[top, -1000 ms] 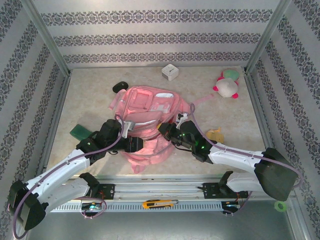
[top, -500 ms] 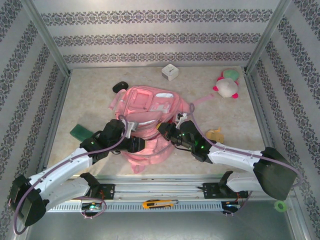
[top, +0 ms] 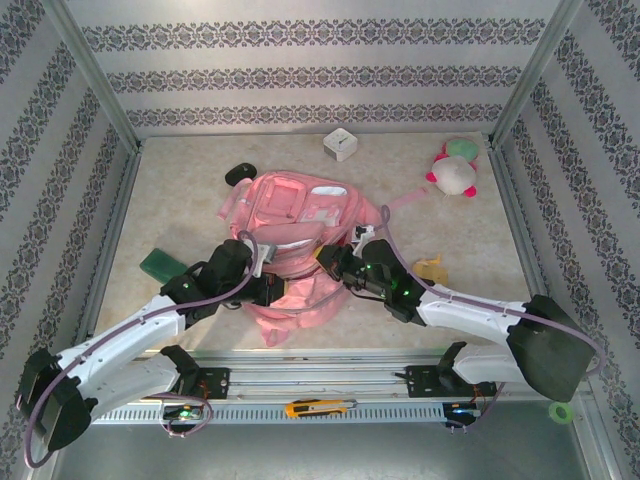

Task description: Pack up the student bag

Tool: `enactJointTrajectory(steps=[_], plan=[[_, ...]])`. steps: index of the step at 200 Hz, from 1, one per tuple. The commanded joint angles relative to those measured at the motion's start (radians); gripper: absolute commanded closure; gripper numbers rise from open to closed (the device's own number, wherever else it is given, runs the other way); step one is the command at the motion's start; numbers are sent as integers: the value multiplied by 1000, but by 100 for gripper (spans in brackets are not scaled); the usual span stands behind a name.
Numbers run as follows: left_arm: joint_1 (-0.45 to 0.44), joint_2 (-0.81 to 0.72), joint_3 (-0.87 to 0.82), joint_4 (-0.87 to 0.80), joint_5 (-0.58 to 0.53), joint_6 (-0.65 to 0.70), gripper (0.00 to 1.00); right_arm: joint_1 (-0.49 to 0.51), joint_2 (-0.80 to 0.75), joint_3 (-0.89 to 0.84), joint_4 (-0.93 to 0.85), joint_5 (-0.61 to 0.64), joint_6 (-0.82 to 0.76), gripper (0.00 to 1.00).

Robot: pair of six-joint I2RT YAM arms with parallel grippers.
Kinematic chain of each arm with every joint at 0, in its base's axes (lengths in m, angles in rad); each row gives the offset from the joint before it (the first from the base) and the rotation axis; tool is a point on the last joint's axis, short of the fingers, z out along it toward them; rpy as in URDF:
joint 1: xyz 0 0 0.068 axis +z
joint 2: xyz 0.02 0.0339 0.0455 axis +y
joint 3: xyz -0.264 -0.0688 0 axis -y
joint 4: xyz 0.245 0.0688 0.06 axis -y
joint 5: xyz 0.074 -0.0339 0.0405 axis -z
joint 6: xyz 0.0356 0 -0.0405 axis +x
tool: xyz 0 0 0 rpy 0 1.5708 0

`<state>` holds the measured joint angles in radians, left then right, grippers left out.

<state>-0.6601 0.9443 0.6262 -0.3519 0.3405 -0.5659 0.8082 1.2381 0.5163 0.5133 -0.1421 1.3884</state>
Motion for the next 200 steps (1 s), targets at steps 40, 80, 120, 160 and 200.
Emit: enactJointTrajectory(steps=[40, 80, 120, 160, 200], plan=[[55, -131, -7, -212, -196, 113, 100, -199, -196, -99, -17, -234, 8, 100], [71, -111, -22, -120, -159, 141, 100, -324, -240, -108, -95, -378, -25, 100], [72, -123, -1, 3, -26, 186, 100, -417, -274, -99, -239, -458, -133, 69], [73, -113, 42, 1, 31, 260, 100, -460, -437, 5, -738, -331, -455, 47], [72, -80, 61, 22, 78, 275, 100, -344, -458, 209, -969, -154, -804, 38]])
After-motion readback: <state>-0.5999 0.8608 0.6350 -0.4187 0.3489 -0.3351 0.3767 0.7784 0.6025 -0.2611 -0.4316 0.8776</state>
